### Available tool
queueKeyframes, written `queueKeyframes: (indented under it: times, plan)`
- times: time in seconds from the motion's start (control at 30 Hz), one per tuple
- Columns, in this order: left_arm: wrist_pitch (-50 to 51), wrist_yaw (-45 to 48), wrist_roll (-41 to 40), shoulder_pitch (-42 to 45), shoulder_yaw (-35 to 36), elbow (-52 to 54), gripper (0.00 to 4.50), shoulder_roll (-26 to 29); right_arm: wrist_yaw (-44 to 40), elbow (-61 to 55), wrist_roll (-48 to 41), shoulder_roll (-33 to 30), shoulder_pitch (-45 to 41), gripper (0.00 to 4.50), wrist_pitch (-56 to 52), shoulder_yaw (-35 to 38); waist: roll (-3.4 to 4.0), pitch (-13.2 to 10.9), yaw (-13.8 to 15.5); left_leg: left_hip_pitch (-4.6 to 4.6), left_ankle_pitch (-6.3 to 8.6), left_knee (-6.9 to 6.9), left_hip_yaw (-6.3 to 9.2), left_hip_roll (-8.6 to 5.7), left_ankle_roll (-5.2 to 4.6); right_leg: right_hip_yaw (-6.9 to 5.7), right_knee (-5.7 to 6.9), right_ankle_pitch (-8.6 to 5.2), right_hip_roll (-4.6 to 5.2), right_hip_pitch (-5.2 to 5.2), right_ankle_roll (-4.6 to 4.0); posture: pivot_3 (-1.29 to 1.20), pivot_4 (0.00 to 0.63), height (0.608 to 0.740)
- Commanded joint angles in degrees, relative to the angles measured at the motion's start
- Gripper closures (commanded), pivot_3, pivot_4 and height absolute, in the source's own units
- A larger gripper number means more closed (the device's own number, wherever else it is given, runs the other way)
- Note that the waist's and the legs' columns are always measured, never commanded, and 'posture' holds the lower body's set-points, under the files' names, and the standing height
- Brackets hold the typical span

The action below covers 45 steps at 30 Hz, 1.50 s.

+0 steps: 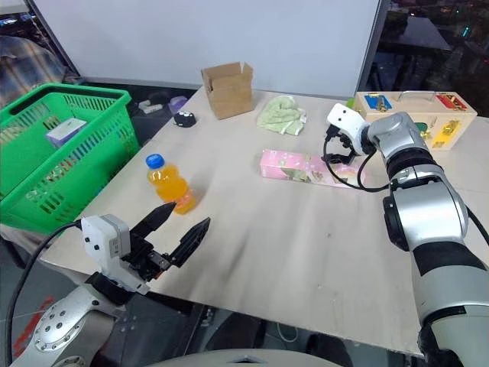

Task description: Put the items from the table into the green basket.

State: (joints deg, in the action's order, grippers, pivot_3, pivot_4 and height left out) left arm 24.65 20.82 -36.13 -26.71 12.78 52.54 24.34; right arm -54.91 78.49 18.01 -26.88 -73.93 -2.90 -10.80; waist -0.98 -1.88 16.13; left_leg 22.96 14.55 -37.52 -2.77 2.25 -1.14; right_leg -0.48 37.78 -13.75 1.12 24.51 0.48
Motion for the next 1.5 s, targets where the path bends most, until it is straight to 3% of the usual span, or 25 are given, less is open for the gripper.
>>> queueKeyframes:
  times: [0.03,0.43,0.77,1.17,1.5]
  plan:
    - [-1.31,0.63,0.14,0.04,0.61,0.6,0.07,0.4,-1.58,-0.2,0.46,-0.9,0.32,0.0,-2.17,0.12,0.0,0.01,0.01,0.0,0.0,0.0,0.0,0.0,0.0,0.0,0.0,0.01,0.0,0.0,0.02,0.4,0.0,0.74]
    - [-1.73,0.91,-0.15,-2.12,1.47,1.57,0.07,0.51,0.3,0.66,7.12,0.75,1.02,0.0,-3.61,-5.02,-0.03,0.32,0.39,-0.07,0.0,0.0,0.0,0.0,0.0,-0.01,0.04,0.0,0.0,-0.03,-0.01,0.42,0.0,0.74]
    - [-2.15,3.7,-3.03,-3.4,1.75,2.83,0.07,2.12,-9.64,0.24,6.75,-1.14,-2.9,0.0,-3.34,-4.45,-0.01,0.32,1.27,-0.07,0.0,-0.04,0.05,0.0,0.0,-0.05,0.03,-0.01,-0.01,-0.06,-0.01,0.46,0.0,0.74]
    - [-1.36,4.53,-3.71,0.6,1.39,-0.04,0.07,3.89,-0.61,0.45,8.04,-0.93,-0.88,0.0,-3.26,-4.41,0.05,0.28,1.73,0.04,0.0,-0.03,0.0,0.0,0.0,-0.02,0.03,0.0,-0.02,0.06,-0.01,0.42,0.0,0.74]
    - [-1.34,4.01,-4.14,0.56,2.35,0.21,0.07,4.31,-2.2,1.07,10.19,0.75,1.26,0.0,-6.14,-6.51,0.05,0.28,1.77,0.04,0.0,-0.03,0.01,0.0,0.0,-0.03,0.04,0.02,-0.03,0.06,0.01,0.44,0.0,0.74]
